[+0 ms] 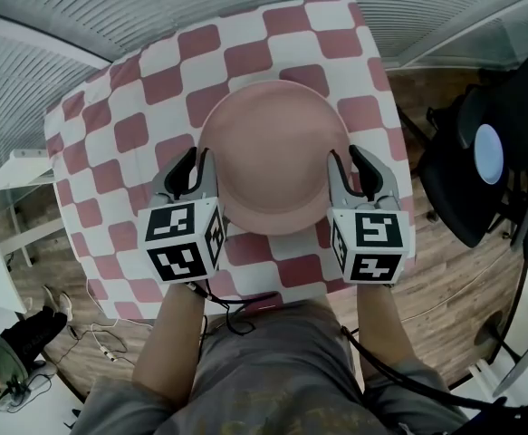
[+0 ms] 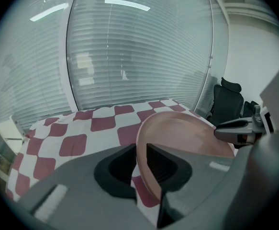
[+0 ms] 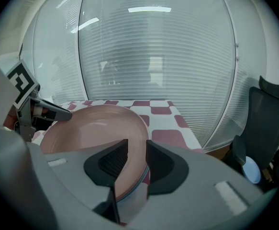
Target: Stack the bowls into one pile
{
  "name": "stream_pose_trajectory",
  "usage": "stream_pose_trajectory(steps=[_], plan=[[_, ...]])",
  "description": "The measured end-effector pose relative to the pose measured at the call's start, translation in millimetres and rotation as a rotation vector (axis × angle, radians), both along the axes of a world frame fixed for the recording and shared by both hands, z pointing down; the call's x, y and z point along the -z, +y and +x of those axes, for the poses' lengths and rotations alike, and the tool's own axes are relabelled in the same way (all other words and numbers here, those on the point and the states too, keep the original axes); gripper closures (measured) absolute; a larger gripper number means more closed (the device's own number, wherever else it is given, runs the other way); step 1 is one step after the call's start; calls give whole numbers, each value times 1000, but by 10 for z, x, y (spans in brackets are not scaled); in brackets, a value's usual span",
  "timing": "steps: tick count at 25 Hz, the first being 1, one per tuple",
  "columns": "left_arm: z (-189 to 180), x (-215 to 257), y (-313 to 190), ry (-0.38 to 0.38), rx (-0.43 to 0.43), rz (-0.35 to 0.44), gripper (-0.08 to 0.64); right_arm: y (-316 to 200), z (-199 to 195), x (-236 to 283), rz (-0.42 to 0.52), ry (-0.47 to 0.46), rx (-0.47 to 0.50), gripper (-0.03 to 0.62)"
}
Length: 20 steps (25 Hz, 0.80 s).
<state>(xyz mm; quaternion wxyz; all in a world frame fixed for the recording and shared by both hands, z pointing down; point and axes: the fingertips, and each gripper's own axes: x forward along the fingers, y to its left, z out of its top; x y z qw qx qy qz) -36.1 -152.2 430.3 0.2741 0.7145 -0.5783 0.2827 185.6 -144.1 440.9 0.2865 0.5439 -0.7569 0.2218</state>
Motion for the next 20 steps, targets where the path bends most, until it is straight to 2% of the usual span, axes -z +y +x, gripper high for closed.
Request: stream_pose_trajectory(steps=[20], plan=[[4, -196, -4, 27, 31, -4, 494, 52, 10, 92, 43, 13, -3, 456]])
